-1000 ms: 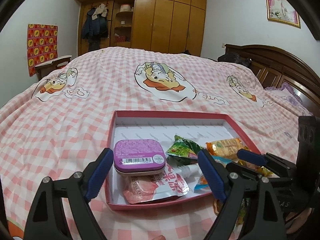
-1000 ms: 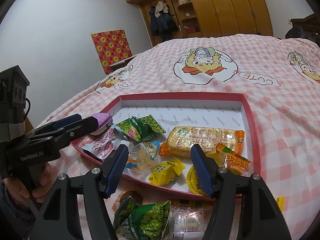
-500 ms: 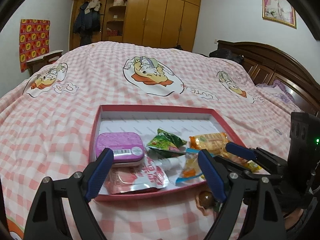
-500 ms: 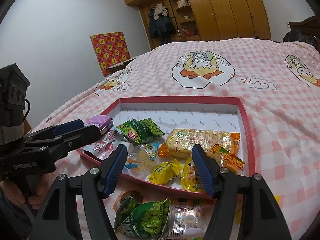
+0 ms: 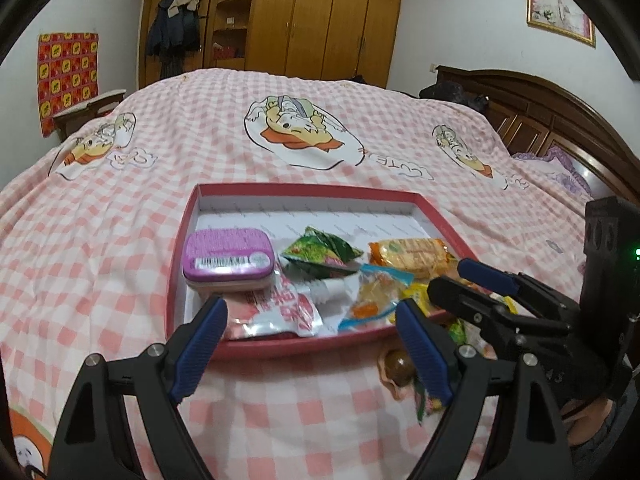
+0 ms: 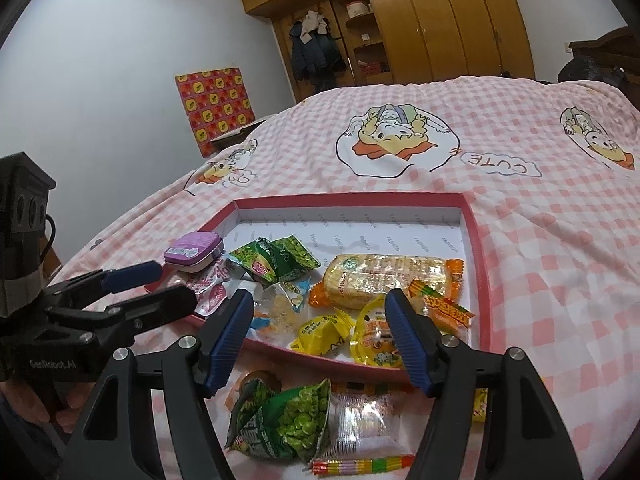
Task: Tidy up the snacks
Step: 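Open both tools and withdraw them from the box toward the remaining snacks, then grasp the brown chocolate ball with left tool while right tool grasps the rainbow candy stick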
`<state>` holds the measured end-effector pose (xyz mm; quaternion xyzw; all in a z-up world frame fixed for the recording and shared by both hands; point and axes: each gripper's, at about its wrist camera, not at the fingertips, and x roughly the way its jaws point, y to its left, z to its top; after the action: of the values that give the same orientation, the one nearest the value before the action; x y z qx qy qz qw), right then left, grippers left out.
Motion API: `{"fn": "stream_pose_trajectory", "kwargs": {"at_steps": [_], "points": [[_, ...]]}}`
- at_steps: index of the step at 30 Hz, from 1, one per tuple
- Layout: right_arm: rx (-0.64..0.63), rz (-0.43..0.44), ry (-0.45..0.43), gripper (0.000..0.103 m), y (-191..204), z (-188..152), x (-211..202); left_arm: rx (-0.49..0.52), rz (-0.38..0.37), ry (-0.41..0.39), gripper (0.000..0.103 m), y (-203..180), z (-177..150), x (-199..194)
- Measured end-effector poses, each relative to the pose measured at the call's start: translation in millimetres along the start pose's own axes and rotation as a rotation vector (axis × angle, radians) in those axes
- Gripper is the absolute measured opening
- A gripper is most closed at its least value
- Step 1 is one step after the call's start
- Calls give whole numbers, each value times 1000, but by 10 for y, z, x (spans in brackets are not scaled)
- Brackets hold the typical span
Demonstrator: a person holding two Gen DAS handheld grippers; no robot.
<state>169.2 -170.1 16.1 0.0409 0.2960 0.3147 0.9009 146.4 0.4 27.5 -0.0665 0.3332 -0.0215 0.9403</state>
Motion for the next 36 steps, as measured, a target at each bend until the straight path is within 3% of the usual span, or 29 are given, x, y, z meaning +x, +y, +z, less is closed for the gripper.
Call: {"fn": "stream_pose_trajectory", "kwargs": {"at_steps": [17, 23, 28, 32, 35, 36], "points": [[79, -60, -1, 73, -218, -129, -345, 36, 18, 103, 89, -373, -254, -17], [85, -107, 42, 73, -258, -247, -423, 36, 11, 123, 75, -407, -322, 90], [95, -127, 83, 73, -310, -391, -449, 8, 49, 146, 60, -303, -337, 186], [101, -136, 116, 73, -334, -438, -399, 44, 42, 164, 51, -390, -359, 292], [67, -133, 136, 65, -267, -458, -349, 69, -7, 173, 49, -493, -356, 332], [48, -130, 137, 59, -232, -462, -342, 75, -7, 172, 47, -512, -354, 340]]}}
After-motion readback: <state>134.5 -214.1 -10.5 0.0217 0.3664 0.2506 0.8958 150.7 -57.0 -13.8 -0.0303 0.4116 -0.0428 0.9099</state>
